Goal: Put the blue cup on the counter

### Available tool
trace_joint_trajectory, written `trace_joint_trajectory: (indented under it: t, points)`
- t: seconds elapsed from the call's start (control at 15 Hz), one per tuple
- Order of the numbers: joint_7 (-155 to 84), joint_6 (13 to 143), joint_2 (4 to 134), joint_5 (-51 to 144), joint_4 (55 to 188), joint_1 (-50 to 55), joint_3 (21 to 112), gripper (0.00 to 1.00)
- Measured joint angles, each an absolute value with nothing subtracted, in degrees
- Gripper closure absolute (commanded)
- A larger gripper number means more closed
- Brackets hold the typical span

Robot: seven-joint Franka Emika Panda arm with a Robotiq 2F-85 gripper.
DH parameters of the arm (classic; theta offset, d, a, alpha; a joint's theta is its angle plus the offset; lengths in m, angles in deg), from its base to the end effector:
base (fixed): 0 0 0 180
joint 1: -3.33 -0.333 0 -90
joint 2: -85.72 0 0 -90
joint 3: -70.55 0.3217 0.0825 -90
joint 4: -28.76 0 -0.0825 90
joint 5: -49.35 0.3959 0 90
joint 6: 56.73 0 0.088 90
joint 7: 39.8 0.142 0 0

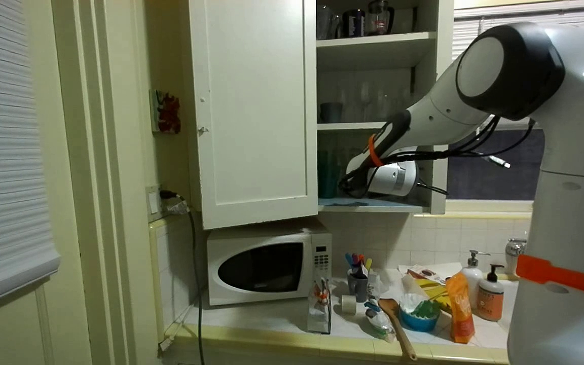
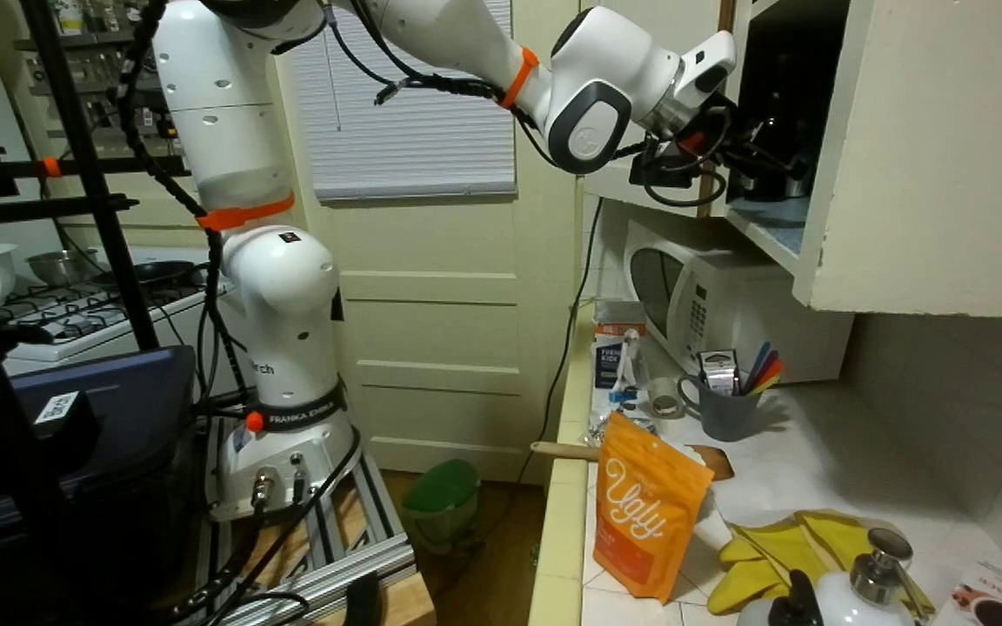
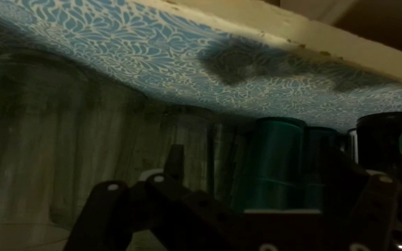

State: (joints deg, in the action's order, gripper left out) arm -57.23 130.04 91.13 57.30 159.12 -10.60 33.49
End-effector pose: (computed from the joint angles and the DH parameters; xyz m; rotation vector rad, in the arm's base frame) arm 0.5365 -0.2538 0.4992 2.4913 -0.3484 1.4263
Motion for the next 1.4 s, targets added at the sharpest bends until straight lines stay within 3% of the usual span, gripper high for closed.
trace_joint_trajectory:
  t: [0.53, 0.8, 1.4]
  points:
    - [-57.0, 130.5, 91.1, 57.4, 159.1, -10.9, 33.5, 0.0]
    - [-56.4, 137.1, 91.2, 57.3, 159.2, -14.2, 32.8, 0.0]
    - [-49.7, 139.3, 91.9, 47.9, 160.6, -22.4, 23.4, 0.0]
